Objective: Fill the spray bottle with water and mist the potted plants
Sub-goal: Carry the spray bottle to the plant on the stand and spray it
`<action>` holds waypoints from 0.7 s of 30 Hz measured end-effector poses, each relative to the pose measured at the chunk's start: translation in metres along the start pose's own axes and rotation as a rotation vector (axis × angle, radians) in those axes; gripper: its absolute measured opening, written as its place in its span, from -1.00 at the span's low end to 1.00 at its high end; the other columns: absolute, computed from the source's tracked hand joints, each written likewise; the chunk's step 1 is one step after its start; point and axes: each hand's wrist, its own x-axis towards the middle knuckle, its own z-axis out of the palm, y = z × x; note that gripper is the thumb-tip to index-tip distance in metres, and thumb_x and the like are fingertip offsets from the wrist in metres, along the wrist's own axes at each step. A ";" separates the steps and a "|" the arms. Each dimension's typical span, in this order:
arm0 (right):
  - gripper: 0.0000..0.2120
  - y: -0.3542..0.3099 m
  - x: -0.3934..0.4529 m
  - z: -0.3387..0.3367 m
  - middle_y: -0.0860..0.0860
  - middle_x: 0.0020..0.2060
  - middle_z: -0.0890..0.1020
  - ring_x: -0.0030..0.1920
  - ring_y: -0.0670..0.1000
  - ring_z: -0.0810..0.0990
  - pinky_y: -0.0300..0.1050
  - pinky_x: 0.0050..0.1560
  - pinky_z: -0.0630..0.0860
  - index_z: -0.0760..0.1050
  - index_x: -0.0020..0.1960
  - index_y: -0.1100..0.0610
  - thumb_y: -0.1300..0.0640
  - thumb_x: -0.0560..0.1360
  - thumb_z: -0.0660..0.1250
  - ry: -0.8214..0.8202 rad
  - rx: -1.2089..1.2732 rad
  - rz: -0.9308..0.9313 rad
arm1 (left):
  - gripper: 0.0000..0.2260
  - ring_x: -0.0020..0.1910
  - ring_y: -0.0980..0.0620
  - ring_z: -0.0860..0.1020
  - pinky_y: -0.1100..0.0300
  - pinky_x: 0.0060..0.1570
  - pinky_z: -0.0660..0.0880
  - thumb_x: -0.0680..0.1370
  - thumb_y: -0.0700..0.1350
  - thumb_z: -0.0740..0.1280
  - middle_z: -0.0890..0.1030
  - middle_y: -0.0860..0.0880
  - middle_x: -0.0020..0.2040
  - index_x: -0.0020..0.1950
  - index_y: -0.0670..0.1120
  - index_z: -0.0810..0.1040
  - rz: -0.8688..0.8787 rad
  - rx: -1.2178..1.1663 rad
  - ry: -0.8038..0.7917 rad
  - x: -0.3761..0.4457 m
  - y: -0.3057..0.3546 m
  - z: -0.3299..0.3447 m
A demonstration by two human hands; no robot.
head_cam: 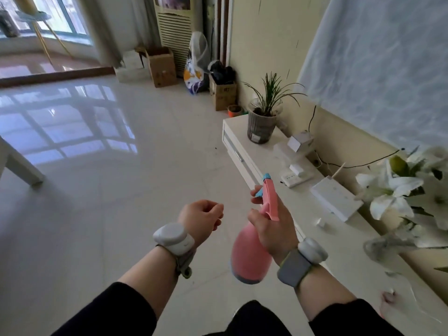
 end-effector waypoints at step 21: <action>-0.63 -0.017 0.440 -0.016 0.13 -0.01 0.61 0.00 0.09 0.58 -0.27 -0.03 0.41 0.50 0.17 0.19 0.43 0.40 0.30 0.214 -0.121 0.127 | -0.87 -0.27 0.03 0.64 0.14 -0.13 0.63 0.53 -0.07 0.34 0.71 -0.04 -0.22 -0.19 -0.02 0.64 0.031 0.117 -0.089 0.393 0.168 0.086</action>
